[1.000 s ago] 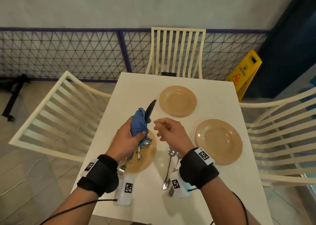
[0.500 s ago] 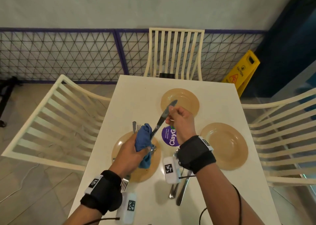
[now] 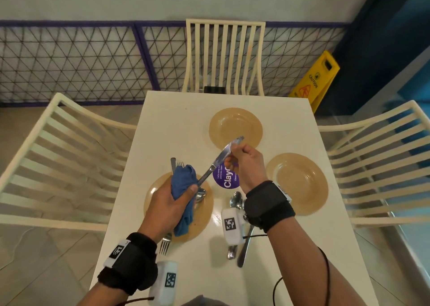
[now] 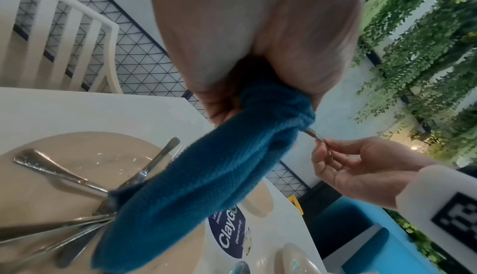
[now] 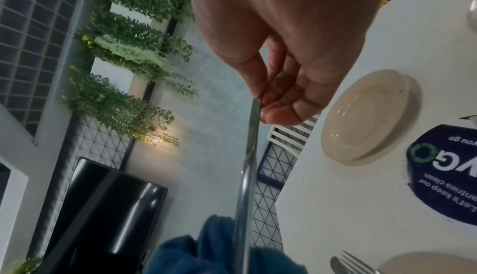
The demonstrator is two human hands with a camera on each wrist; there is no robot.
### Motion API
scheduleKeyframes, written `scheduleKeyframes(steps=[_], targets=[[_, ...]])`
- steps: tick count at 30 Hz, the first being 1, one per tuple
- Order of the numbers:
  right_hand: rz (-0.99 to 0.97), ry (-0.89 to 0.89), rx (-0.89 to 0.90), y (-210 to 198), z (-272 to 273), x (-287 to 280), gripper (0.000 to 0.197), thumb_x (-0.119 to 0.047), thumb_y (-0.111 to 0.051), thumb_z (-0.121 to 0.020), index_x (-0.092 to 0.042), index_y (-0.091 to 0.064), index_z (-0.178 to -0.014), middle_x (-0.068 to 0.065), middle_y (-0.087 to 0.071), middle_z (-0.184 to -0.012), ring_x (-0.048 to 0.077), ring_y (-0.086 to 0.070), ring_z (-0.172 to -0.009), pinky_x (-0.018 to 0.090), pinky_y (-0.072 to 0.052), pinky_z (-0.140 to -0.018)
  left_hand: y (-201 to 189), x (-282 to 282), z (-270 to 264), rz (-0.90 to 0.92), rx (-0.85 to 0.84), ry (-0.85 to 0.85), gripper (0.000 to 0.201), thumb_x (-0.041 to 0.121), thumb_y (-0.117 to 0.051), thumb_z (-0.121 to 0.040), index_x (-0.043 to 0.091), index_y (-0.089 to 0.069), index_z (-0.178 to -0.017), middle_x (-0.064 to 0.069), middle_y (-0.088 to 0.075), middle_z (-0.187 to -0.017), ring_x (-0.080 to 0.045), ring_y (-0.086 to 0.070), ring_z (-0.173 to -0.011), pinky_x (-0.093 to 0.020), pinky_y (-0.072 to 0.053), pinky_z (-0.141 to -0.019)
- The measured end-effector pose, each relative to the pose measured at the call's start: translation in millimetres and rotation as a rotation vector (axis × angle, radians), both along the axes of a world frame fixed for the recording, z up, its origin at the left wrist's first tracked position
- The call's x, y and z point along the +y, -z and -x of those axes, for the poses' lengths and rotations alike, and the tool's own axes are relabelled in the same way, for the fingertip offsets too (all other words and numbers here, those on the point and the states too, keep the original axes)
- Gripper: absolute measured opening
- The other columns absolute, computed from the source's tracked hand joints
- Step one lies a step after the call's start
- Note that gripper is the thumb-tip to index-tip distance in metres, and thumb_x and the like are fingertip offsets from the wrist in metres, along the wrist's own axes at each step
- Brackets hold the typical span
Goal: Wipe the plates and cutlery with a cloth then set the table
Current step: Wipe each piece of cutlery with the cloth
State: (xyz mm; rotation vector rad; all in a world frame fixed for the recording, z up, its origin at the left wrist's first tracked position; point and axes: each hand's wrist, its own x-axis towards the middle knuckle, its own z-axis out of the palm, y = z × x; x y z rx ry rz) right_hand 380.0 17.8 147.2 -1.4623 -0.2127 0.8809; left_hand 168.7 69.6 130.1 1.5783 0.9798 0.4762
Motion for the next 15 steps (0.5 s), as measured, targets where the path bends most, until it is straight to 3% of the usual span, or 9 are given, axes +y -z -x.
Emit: scheduleKeyframes(steps=[2,4,6,10,15], targets=[[0.004,0.038,0.033,2,-7,-5,0.015,-0.012,-0.057,-0.1,-0.004,-0.062,-0.088,0.013,-0.059,-0.071,0.018,-0.054,-0.058,0.031,-0.049,-0.061,3,-6,0,0.033,0.012,0.063,0.028,0.025,-0.067,-0.095,0.024,-0.061,-0.123,0.015,-0.074,-0.101,-0.003,-0.071,-0.093,-0.017,-0.053,-0.078],[-0.002,0.071,0.052,2,-18,-11,0.013,-0.013,-0.059,-0.099,-0.002,-0.063,-0.094,0.017,-0.061,-0.078,0.018,-0.056,-0.062,0.03,-0.051,-0.061,7,-11,5,0.1,0.016,0.152,0.042,0.02,-0.067,-0.095,0.023,-0.055,-0.135,0.008,-0.073,-0.113,-0.009,-0.069,-0.106,-0.024,-0.054,-0.09],[-0.003,0.074,0.055,4,-22,-18,0.015,-0.014,-0.059,-0.099,0.0,-0.064,-0.098,0.018,-0.061,-0.083,0.019,-0.057,-0.066,0.028,-0.051,-0.06,7,-15,6,0.113,0.022,0.173,0.045,0.021,-0.069,-0.094,0.023,-0.054,-0.137,0.005,-0.072,-0.12,-0.012,-0.067,-0.113,-0.032,-0.052,-0.098],[-0.003,0.071,0.086,12,-14,-34,0.015,-0.013,-0.056,-0.1,-0.001,-0.061,-0.093,0.015,-0.059,-0.076,0.019,-0.055,-0.063,0.03,-0.051,-0.061,0,-25,-8,0.051,0.012,0.066,0.022,0.025,-0.068,-0.093,0.026,-0.066,-0.115,0.011,-0.076,-0.101,-0.006,-0.072,-0.093,-0.026,-0.054,-0.082],[-0.017,0.108,0.047,-1,-36,-49,0.019,-0.008,-0.051,-0.101,-0.004,-0.062,-0.086,0.015,-0.06,-0.079,0.018,-0.054,-0.064,0.026,-0.052,-0.057,0,-44,-15,0.061,0.041,0.189,0.038,0.022,-0.07,-0.093,0.027,-0.058,-0.128,0.005,-0.074,-0.108,-0.012,-0.071,-0.1,-0.032,-0.055,-0.089]])
